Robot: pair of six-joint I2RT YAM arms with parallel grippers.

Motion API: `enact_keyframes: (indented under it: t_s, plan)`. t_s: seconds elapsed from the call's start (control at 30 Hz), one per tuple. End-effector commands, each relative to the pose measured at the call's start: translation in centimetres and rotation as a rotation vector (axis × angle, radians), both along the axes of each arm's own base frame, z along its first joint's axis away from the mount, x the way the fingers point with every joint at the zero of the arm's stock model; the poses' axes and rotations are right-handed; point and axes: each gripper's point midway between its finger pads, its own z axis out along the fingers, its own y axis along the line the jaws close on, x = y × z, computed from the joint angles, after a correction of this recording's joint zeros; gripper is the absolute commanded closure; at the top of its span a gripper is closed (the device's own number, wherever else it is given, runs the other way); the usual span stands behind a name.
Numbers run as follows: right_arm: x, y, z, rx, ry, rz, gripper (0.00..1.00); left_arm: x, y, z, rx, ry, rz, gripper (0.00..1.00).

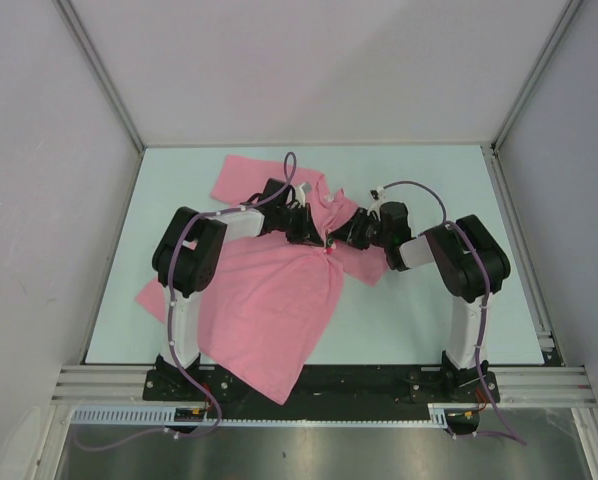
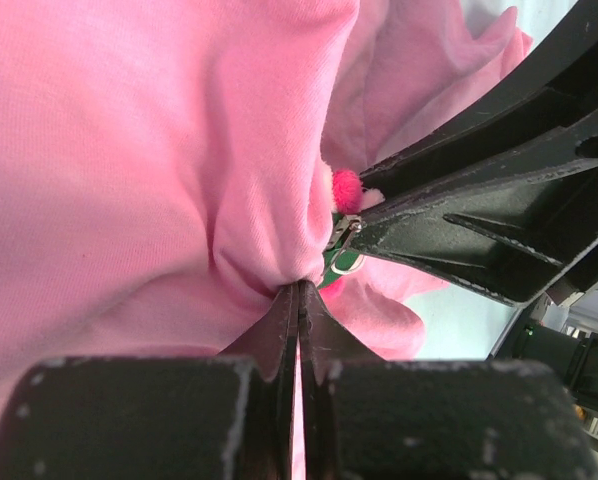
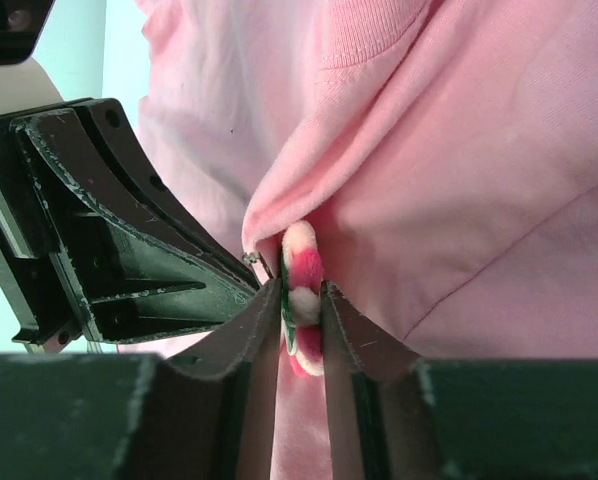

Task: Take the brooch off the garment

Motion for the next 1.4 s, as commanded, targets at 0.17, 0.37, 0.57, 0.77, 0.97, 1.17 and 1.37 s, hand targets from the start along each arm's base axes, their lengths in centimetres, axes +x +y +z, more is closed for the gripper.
enact_keyframes:
  t_s: [0.17,0.37,0.57,0.77,0.97,1.17,1.37]
  plan:
    - [0.4,1.1,0.9,0.018,-0.045,0.039,0.75,-0.5,-0.6,1.4,-0.027,-0.015,-0.021,0.99]
    - [0.2,1.4,0.7,0.019,-0.036,0.054,0.68,-0.2,-0.8,1.7,-0.033,-0.018,-0.020,0.99]
    - [0.1,1.9,0.4,0.005,-0.029,0.070,0.69,-0.1,-1.0,1.9,-0.038,-0.017,-0.021,0.99]
    - [0.4,2.0,0.1,-0.004,-0.028,0.066,0.76,-0.2,-0.9,1.8,-0.036,-0.013,-0.023,0.99]
    - [0.3,2.0,-0.1,-0.018,-0.026,0.061,0.99,0.1,-0.9,2.8,-0.039,-0.033,-0.019,0.98]
    - [0.2,2.1,0.1,-0.022,-0.038,0.075,1.00,1.2,0.7,5.4,-0.055,-0.075,0.036,0.76]
    - [0.0,2.1,0.3,-0.013,-0.049,0.081,1.00,3.0,1.6,6.4,-0.017,-0.123,0.072,0.52]
